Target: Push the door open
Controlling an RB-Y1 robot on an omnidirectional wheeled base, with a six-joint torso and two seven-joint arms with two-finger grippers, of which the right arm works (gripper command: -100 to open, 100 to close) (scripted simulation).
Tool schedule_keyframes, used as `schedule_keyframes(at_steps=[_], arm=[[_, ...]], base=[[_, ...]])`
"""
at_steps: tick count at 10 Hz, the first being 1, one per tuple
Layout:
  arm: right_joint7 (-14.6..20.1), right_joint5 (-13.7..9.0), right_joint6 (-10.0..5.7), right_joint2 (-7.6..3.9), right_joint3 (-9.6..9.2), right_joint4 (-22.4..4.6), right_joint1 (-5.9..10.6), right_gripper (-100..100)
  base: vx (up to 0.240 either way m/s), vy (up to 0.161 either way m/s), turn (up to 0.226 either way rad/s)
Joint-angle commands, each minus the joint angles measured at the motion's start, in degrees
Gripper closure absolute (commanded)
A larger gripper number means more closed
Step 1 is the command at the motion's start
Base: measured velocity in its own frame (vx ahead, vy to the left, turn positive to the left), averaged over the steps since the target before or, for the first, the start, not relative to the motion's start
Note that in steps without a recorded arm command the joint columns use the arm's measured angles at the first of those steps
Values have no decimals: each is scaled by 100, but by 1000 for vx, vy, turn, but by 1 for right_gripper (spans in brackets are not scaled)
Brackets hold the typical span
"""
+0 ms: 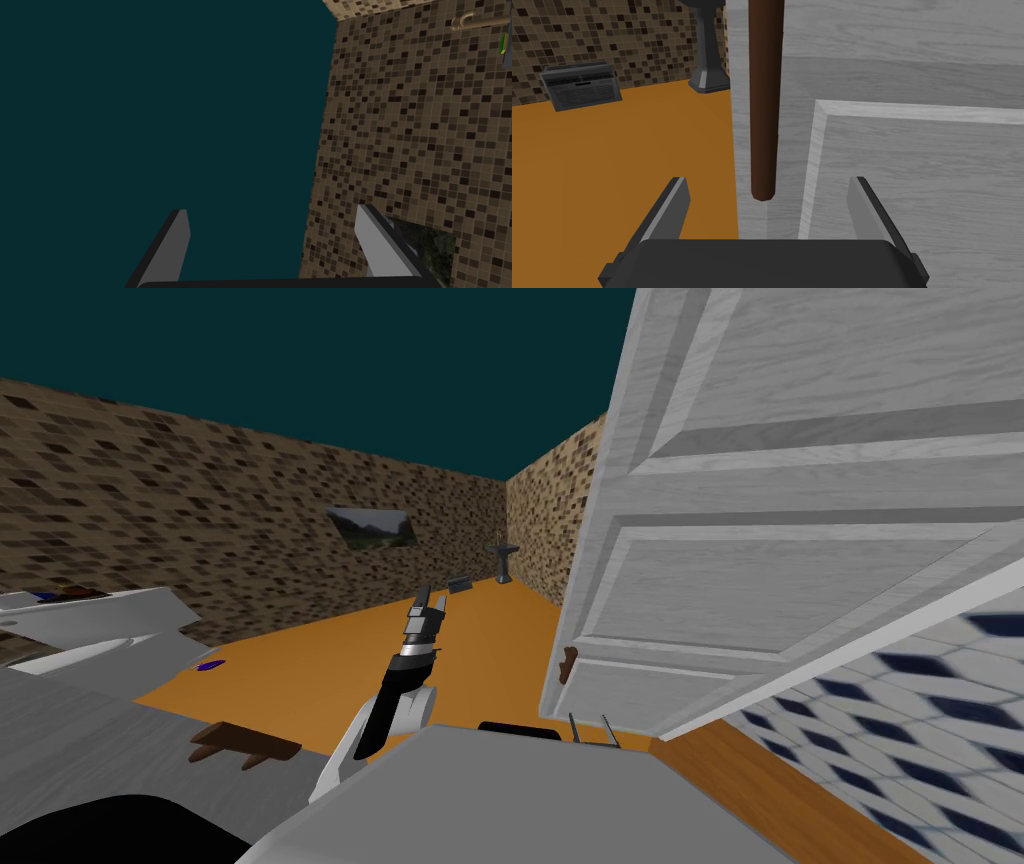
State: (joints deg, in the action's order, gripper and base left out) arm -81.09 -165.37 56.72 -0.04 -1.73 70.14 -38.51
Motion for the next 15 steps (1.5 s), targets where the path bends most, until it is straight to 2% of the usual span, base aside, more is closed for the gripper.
schedule_keyframes(at_steps=[1,2,3,4,5,6,9,10,11,15], arm=[[-65,-127,54,193,10,-39,-26,-100],[-42,-79,36,118,6,-29,-15,-100],[-55,-83,14,-33,23,-33,19,-100],[-59,-79,-16,-120,41,-33,56,-100],[-62,-76,-39,-147,54,-33,84,-100],[-67,-70,-74,-126,75,-34,127,-100],[-78,-60,-147,197,118,-34,218,-100],[-80,-58,-140,137,107,-24,202,-100],[-80,-58,-140,137,107,-24,202,100],[-80,-58,-140,137,107,-24,202,100]], base=[[-43,71,-33],[-19,33,-9],[61,14,12],[196,36,24],[263,9,14],[277,-33,16],[241,-15,18],[89,-14,8],[-7,3,-5],[-26,3,-1]])
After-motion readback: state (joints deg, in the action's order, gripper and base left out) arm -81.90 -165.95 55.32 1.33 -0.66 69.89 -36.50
